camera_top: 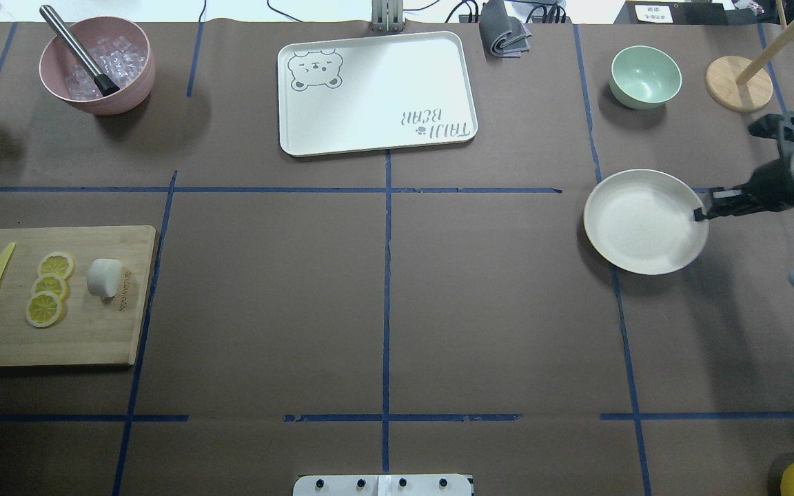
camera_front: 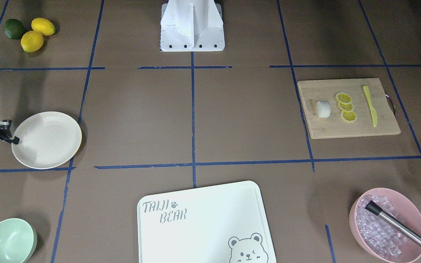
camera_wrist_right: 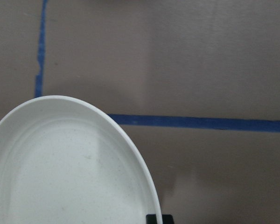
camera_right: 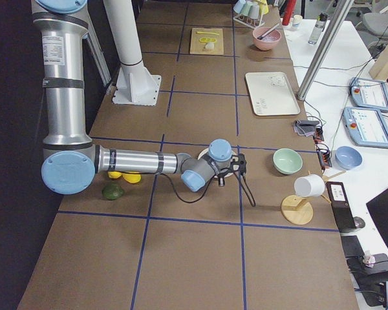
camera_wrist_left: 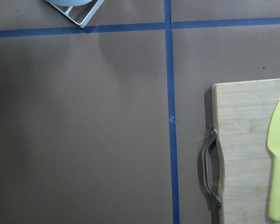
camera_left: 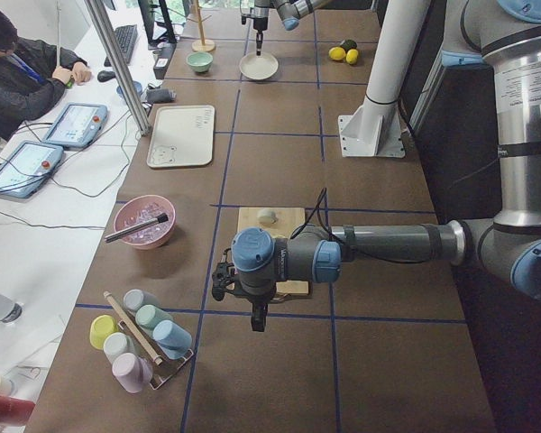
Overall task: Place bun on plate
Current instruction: 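Slide the white plate with the right gripper toward the table center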
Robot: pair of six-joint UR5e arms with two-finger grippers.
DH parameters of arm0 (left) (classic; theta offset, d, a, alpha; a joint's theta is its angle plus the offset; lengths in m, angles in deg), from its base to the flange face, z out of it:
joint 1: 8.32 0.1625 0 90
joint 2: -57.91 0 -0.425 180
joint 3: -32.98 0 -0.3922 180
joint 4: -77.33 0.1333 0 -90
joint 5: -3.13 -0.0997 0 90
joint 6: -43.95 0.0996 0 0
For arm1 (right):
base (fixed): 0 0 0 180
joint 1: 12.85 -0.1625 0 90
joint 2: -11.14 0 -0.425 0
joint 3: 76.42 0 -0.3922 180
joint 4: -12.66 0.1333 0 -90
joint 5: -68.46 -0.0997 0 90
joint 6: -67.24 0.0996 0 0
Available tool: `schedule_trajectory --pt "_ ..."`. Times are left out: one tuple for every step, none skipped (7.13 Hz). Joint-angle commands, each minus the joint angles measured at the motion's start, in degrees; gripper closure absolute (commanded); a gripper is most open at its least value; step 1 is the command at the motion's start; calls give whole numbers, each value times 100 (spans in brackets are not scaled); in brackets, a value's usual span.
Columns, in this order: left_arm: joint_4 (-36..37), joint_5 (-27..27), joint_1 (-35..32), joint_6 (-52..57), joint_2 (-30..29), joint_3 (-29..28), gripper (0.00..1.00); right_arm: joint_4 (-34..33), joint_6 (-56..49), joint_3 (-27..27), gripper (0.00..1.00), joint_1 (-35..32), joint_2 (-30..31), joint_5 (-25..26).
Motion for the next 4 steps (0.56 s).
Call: schedule_trajectory --pt "0 1 0 -9 -8 7 0 -7 1607 -17 100 730 -1050 342" --pt "0 1 0 -9 -8 -2 0 -33 2274 -9 100 1203 -1446 745" --pt "0 1 0 -9 -8 7 0 -451 2707 -26 99 1469 -1937 1132" --pt "0 1 0 -9 -8 -2 0 -1099 2973 -270 99 1907 -2247 1545"
